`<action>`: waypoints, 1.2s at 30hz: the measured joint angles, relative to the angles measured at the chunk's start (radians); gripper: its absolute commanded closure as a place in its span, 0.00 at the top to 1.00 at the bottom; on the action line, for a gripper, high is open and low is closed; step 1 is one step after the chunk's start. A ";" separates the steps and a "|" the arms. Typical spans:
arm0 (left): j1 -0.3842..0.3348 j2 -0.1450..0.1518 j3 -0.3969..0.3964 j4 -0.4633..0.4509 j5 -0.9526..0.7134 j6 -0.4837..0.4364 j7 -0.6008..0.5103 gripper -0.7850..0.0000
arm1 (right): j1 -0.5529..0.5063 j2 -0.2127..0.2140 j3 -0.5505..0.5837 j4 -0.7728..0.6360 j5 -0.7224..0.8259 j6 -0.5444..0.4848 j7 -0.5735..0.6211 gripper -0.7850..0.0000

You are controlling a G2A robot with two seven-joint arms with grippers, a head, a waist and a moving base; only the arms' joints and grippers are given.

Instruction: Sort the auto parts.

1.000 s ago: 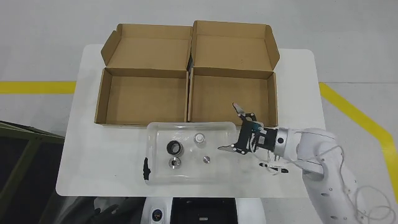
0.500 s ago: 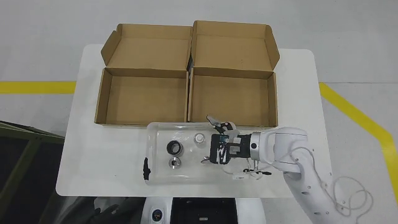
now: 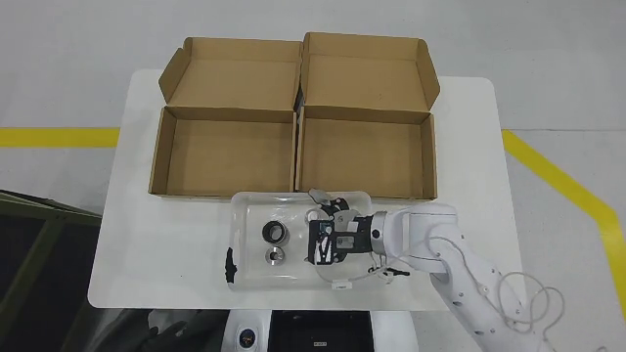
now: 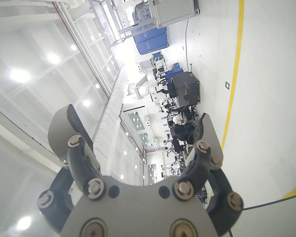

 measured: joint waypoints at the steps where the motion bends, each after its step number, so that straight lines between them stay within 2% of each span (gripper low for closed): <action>1: 0.000 0.000 0.000 0.000 0.000 0.000 0.000 1.00 | 0.002 0.000 -0.005 0.003 -0.005 0.003 0.000 1.00; 27: 0.000 0.000 0.000 0.000 0.000 0.000 0.000 1.00 | 0.046 0.010 -0.058 0.083 0.004 0.023 -0.005 1.00; 35: 0.000 0.000 0.000 0.000 0.000 0.000 0.000 1.00 | 0.063 0.013 -0.055 0.121 0.024 0.031 -0.017 0.76; 36: 0.000 0.000 0.000 0.000 0.000 0.000 0.000 1.00 | 0.066 0.014 -0.055 0.125 0.026 0.033 -0.018 0.68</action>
